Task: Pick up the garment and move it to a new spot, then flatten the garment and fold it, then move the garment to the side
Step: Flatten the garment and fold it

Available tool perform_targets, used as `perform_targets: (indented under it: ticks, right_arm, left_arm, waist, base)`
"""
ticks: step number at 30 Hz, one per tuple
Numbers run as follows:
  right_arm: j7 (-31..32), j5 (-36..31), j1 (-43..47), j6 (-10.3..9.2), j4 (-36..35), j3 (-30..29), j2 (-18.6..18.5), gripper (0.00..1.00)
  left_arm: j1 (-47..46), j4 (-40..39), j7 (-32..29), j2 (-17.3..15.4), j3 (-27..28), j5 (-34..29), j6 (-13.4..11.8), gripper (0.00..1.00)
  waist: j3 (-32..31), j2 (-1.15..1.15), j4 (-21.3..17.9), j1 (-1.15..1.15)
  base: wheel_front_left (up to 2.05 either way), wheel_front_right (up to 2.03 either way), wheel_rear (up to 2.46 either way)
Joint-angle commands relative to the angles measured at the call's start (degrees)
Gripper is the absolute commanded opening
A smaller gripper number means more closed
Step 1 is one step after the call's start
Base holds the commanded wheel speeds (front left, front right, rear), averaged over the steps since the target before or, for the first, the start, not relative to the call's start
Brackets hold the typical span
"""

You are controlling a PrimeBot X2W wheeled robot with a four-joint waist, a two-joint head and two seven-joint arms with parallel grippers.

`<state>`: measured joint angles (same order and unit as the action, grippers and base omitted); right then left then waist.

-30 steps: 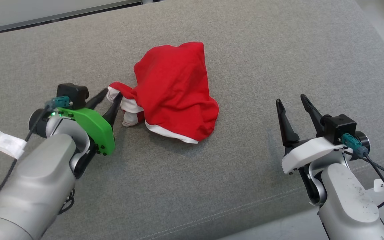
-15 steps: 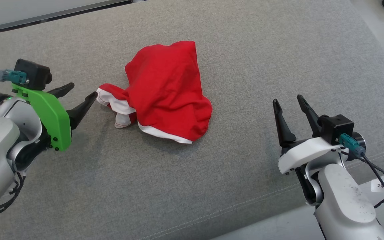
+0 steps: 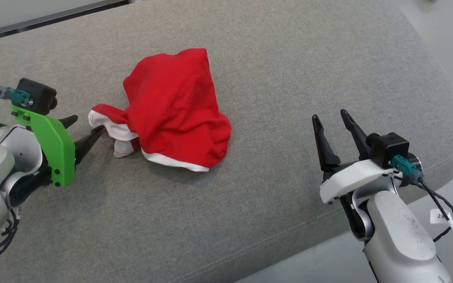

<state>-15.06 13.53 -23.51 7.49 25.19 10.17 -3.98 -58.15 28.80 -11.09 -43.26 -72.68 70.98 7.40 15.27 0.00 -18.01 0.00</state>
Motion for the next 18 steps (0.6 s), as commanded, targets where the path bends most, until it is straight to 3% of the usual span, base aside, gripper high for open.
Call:
perform_targets:
  ticks: [1, 14, 15, 16, 17, 18]
  right_arm:
    - [-0.25, 0.21, -0.27, 0.00, -0.27, 0.06, 0.21, 1.00]
    - [-0.26, 0.77, -0.83, 0.00, -0.50, 0.57, 0.66, 1.00]
    - [-0.26, 0.81, -0.93, 0.00, -0.46, 0.63, 0.70, 1.00]
    - [-0.26, 0.85, -1.01, 0.00, -0.45, 0.68, 0.74, 1.00]
    - [-0.26, 0.88, -1.06, 0.00, -0.43, 0.69, 0.77, 1.00]
    - [-0.26, 0.89, -1.06, 0.00, -0.42, 0.60, 0.77, 1.00]
  left_arm:
    - [0.15, 0.51, -0.25, -0.82, -0.16, -0.32, 0.06, 1.00]
    - [-1.48, 2.74, -2.94, -0.18, -0.52, 1.05, 0.06, 1.00]
    - [-1.37, 3.05, -3.03, -0.07, -0.55, 0.77, 0.06, 0.79]
    - [-1.33, 3.16, -2.61, 0.14, -0.57, 0.42, 0.07, 0.50]
    - [-1.42, 2.87, -1.72, 0.34, -0.58, -0.03, 0.07, 0.00]
    - [-1.35, 2.87, -1.28, 0.32, -0.60, -0.09, 0.07, 0.00]
  waist:
    - [0.87, 0.00, -1.35, 0.00]
    - [2.75, 0.00, -4.08, 0.00]
    - [2.81, 0.00, -4.23, 0.00]
    - [2.88, 0.00, -4.40, 0.00]
    - [2.94, 0.00, -4.52, 0.00]
    - [2.97, 0.00, -4.59, 0.00]
  base:
    - [0.00, 0.00, 0.00]
    - [0.00, 0.00, 0.00]
    - [0.00, 0.00, 0.00]
    - [0.00, 0.00, 0.00]
    - [0.00, 0.00, 0.00]
    - [0.00, 0.00, 0.00]
